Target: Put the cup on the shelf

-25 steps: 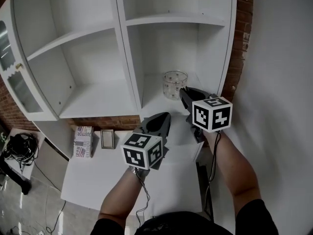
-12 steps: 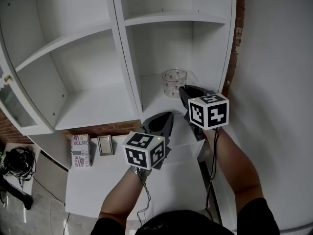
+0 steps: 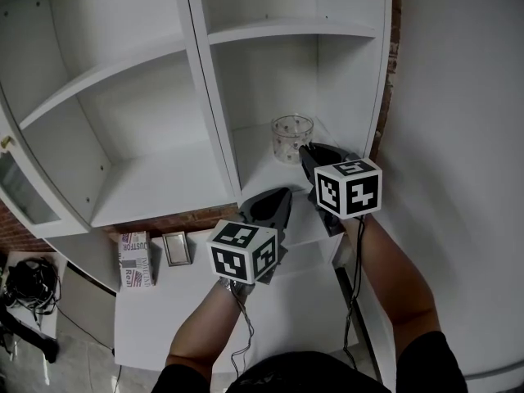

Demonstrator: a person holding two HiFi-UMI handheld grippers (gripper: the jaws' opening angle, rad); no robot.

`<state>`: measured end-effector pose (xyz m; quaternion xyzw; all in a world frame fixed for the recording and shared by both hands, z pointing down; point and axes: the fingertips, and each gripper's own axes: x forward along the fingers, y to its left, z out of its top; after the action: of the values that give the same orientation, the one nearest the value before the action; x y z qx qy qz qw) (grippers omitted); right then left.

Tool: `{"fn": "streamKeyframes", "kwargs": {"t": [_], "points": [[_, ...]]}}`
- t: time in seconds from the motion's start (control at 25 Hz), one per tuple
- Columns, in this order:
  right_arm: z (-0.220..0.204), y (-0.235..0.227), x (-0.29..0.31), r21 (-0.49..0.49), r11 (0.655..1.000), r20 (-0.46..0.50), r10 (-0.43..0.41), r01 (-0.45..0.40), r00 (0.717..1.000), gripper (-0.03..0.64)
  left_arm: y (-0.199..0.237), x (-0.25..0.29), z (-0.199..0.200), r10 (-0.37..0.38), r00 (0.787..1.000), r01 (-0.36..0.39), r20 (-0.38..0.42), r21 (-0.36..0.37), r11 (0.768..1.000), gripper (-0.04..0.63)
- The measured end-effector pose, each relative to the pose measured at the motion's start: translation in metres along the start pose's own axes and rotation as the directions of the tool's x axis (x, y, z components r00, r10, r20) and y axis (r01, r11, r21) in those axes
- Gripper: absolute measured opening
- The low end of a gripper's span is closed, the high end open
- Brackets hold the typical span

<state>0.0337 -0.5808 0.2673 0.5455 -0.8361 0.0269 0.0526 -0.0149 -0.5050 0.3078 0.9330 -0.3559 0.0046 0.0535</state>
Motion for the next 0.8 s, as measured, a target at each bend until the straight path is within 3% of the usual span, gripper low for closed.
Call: {"fn": "streamKeyframes", "kwargs": {"t": [0.8], "points": [[-0.0013,-0.002,-0.003,-0.009,1.0,0.022,0.016,-0.016,1.0,0.084,-0.0012,0.0017,-0.0036,0.015,1.0,-0.015,-0.012,0.004,1.0,0.005]]}}
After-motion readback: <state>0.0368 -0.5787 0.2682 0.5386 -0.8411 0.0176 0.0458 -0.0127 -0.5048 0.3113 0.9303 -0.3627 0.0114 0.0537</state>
